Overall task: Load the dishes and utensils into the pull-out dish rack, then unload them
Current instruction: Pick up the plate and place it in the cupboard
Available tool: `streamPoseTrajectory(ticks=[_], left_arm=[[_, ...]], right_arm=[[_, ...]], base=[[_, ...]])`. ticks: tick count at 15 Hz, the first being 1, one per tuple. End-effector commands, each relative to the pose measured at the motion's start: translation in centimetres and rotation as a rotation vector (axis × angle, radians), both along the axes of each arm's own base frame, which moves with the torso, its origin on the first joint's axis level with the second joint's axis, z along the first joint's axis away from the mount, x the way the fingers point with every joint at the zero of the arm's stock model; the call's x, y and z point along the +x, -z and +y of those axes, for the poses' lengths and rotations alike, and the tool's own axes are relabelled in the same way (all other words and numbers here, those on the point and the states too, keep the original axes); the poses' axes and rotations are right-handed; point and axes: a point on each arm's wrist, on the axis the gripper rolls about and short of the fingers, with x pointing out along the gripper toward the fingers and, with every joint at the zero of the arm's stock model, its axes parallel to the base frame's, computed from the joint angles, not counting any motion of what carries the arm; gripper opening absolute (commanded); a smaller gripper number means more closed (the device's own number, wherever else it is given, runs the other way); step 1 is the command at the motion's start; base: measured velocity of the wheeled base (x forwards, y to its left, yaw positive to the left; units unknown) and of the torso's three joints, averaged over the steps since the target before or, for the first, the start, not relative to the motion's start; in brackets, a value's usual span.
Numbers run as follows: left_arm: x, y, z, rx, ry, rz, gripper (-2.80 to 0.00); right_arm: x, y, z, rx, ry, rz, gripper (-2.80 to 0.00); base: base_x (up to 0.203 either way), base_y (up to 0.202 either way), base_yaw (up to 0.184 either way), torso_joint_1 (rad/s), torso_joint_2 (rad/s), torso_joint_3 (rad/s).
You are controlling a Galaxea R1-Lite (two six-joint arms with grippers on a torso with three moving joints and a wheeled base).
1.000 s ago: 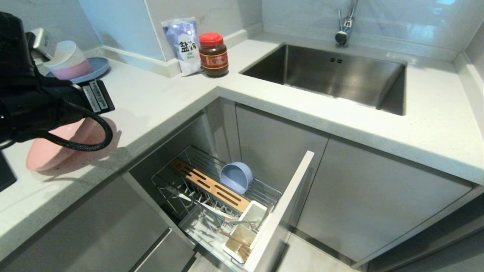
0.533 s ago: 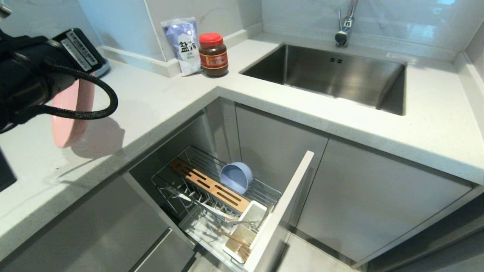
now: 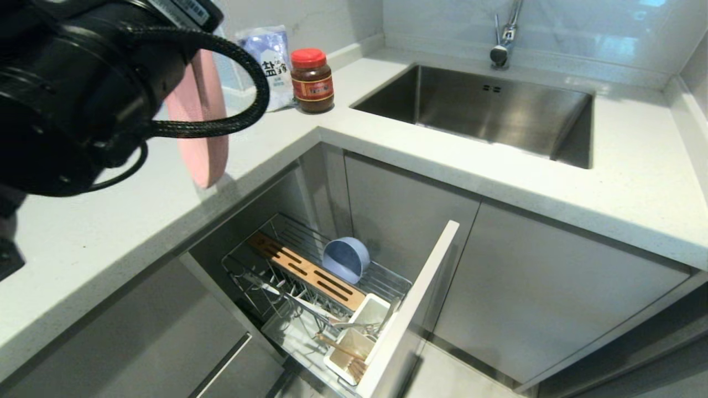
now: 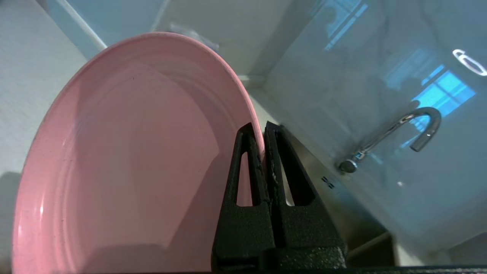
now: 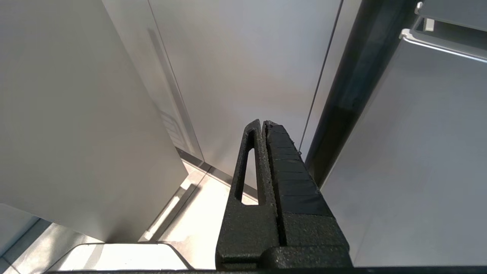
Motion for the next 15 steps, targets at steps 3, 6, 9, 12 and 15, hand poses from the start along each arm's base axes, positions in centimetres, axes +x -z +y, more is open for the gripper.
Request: streamPoseTrajectory(ticks=[3, 6, 9, 12, 15], left_arm=[[1.8, 6.7, -5.9, 0.079, 0.05, 0.115, -2.8], [3.1, 10.7, -7.7, 0.063, 0.079, 0.189, -2.8], [3.9, 14.3, -8.6, 0.008, 0.098, 0.252, -2.8], [4.3, 15.7, -9.0, -0.074, 0.103, 0.266, -2.8], [4.7, 17.5, -9.5, -0.139, 0.096, 0.277, -2.8]], right_arm=[[0.0, 0.1, 0.0, 0.0, 0.0, -0.003, -2.8], [0.0, 0.0, 0.0, 0.0, -0.001, -0.004, -2.8], [0.0, 0.0, 0.0, 0.0, -0.001, -0.004, -2.8], [0.0, 0.1, 0.0, 0.0, 0.0, -0.003, -2.8], [0.0, 0.0, 0.0, 0.0, 0.0, -0.004, -2.8]], base=[[0.0, 0.0, 0.0, 0.0, 0.0, 0.0], [0.0, 0.0, 0.0, 0.0, 0.0, 0.0], [0.0, 0.0, 0.0, 0.0, 0.0, 0.0], [0.0, 0.0, 0.0, 0.0, 0.0, 0.0], [0.0, 0.0, 0.0, 0.0, 0.0, 0.0]])
